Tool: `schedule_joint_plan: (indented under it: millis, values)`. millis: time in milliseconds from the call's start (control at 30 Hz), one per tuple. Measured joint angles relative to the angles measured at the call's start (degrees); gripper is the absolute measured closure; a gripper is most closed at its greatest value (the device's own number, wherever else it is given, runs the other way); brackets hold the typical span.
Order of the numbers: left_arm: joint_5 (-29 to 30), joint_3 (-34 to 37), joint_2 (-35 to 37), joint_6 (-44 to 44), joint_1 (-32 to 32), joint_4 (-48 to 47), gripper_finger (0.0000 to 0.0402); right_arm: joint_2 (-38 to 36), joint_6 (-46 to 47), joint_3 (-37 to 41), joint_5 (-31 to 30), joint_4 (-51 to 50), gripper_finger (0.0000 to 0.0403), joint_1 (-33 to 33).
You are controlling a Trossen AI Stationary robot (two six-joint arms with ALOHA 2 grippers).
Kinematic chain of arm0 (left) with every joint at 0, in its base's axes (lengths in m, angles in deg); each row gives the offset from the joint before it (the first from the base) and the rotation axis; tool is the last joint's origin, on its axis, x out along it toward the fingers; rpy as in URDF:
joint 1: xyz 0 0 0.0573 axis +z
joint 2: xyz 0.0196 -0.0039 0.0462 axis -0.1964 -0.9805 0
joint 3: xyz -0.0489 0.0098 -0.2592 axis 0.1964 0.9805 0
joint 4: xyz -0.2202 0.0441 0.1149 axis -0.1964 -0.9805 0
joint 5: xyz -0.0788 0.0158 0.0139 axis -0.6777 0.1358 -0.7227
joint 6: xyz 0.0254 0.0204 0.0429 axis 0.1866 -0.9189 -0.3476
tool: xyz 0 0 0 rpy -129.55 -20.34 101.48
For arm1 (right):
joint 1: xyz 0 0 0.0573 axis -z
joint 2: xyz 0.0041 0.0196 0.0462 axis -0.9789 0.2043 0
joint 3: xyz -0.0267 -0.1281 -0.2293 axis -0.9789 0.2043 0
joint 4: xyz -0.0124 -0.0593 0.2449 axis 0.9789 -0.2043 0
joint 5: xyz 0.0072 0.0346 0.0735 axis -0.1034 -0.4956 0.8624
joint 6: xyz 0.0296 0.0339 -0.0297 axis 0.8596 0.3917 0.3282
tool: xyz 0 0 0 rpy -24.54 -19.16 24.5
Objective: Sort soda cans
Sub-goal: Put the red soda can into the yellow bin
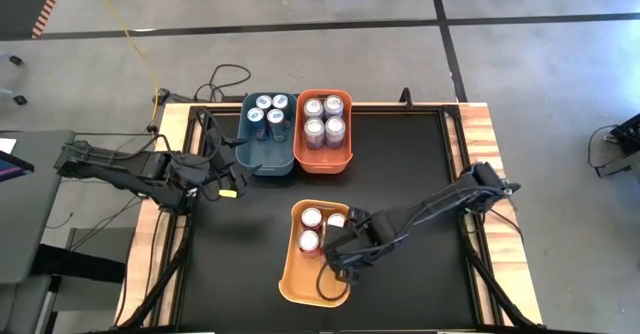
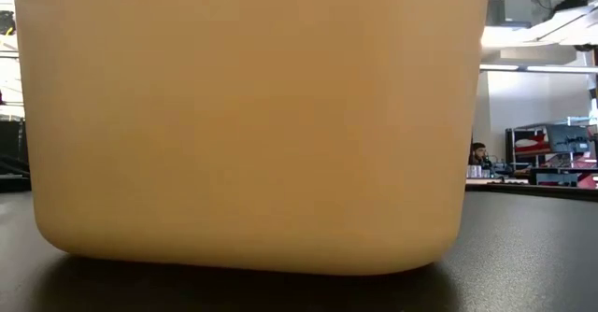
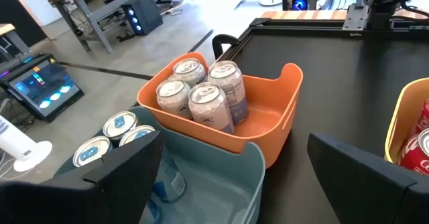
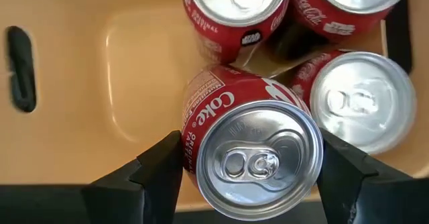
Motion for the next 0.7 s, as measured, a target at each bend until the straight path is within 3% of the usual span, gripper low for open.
schedule_joint_plan:
  millis: [333,700]
  values:
    - [0.00,0.00,0.00,0.00,-0.01,-0.02,0.0033,1.52,-3.06,-0.04,2.64,0.40,0.0123,1.18]
    - [0.00,0.00,0.00,0.66,-0.01,-0.43,0.0033,1.46,-1.07,-0.07,2.63,0.77,0.0012,2.38]
